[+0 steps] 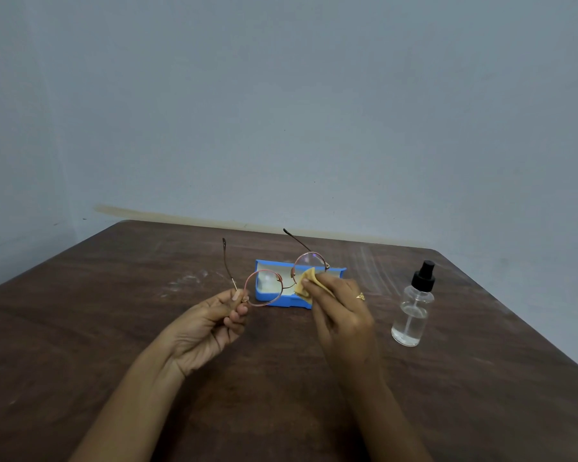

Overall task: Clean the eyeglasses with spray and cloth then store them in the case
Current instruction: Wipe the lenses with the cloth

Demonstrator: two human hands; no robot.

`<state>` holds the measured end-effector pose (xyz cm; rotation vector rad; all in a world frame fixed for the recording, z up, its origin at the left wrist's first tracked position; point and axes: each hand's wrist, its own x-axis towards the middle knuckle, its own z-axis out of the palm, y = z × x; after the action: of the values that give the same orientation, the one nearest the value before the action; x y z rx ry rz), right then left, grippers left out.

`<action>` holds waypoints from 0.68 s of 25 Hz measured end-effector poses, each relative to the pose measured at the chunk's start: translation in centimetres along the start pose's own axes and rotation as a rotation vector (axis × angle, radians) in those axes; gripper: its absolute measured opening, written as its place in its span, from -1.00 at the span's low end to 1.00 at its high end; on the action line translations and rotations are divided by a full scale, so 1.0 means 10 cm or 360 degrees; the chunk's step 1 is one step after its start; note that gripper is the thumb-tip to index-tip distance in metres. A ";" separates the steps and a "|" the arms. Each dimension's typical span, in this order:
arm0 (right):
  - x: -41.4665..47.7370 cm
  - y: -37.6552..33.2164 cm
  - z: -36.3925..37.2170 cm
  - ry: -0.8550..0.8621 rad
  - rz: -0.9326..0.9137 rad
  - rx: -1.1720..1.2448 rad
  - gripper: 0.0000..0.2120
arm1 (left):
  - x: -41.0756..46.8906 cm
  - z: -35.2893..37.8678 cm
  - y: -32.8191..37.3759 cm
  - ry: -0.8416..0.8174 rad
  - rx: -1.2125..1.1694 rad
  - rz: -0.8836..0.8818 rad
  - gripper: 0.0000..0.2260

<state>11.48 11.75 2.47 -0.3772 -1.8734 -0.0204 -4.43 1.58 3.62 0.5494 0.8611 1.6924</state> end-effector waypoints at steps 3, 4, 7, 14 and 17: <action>-0.01 0.03 0.00 0.0038 0.0081 -0.0004 -0.77 | 0.01 -0.01 0.00 0.0008 -0.0018 -0.0013 -0.90; -0.01 0.04 0.00 0.0058 0.0112 0.0004 -0.79 | 0.01 -0.02 0.00 0.0007 -0.0018 -0.0019 -0.91; 0.00 0.07 0.00 0.0126 0.0221 0.0038 -0.81 | 0.01 -0.02 0.00 -0.0066 -0.0070 -0.0053 -0.75; 0.01 0.09 0.02 0.0204 0.0254 0.0001 -0.78 | 0.04 -0.04 -0.04 0.0019 0.0109 -0.0072 -0.83; 0.01 0.05 0.01 0.0140 0.0154 0.0018 -0.76 | 0.01 -0.01 -0.03 0.0025 0.0140 -0.0081 -0.84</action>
<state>11.49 12.25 2.45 -0.4521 -1.7659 0.0382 -4.36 1.66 3.26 0.5696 0.9570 1.6207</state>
